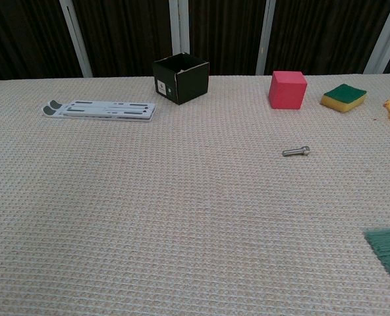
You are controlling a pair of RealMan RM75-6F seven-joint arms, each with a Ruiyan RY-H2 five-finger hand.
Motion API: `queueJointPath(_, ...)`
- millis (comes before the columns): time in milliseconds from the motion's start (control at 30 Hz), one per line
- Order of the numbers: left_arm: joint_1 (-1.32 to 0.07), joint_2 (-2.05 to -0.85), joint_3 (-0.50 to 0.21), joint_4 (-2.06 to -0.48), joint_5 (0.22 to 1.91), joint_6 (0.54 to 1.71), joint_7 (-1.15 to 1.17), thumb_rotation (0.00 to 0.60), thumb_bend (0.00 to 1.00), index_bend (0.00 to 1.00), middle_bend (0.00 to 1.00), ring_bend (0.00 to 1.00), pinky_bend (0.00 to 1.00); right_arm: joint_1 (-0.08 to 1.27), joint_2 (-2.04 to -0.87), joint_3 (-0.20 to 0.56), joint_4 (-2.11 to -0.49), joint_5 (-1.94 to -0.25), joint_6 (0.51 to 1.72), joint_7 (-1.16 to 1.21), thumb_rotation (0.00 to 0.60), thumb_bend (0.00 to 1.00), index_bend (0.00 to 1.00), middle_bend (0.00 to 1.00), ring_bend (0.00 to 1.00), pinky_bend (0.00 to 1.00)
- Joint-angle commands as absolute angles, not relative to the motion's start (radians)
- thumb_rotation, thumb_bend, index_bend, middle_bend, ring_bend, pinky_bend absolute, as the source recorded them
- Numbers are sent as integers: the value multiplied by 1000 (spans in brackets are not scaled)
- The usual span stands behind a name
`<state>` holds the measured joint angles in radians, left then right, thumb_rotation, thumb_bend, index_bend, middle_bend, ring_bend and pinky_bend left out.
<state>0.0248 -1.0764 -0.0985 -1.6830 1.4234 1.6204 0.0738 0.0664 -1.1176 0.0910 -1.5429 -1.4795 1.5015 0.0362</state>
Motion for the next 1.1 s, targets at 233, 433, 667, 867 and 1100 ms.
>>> queueJointPath(233,29,-1076,-96,-1688,1428,1628,74,600,227,109,0,0,0,67,-1114,84,-1546,-1486,1496,37,600,94,46,18,5,0)
queueJointPath(433,32,-1079,-93,-1685,1439,1637,78,600,227,109,0,0,0,61,-1100,83,-1558,-1485,1500,62,600,94,46,18,5,0)
queueJointPath(667,32,-1082,-102,-1685,1432,1644,74,600,227,109,0,0,0,73,-1103,77,-1549,-1491,1475,67,600,94,46,18,5,0)
queueJointPath(867,32,-1081,-89,-1686,1452,1639,73,600,230,109,0,0,0,84,-1119,69,-1560,-1495,1452,46,600,94,58,18,5,0)
queueJointPath(1100,25,-1101,-102,-1685,1427,1632,99,600,231,109,0,0,0,202,-1080,123,-1641,-1487,1318,3,600,94,119,18,26,0)
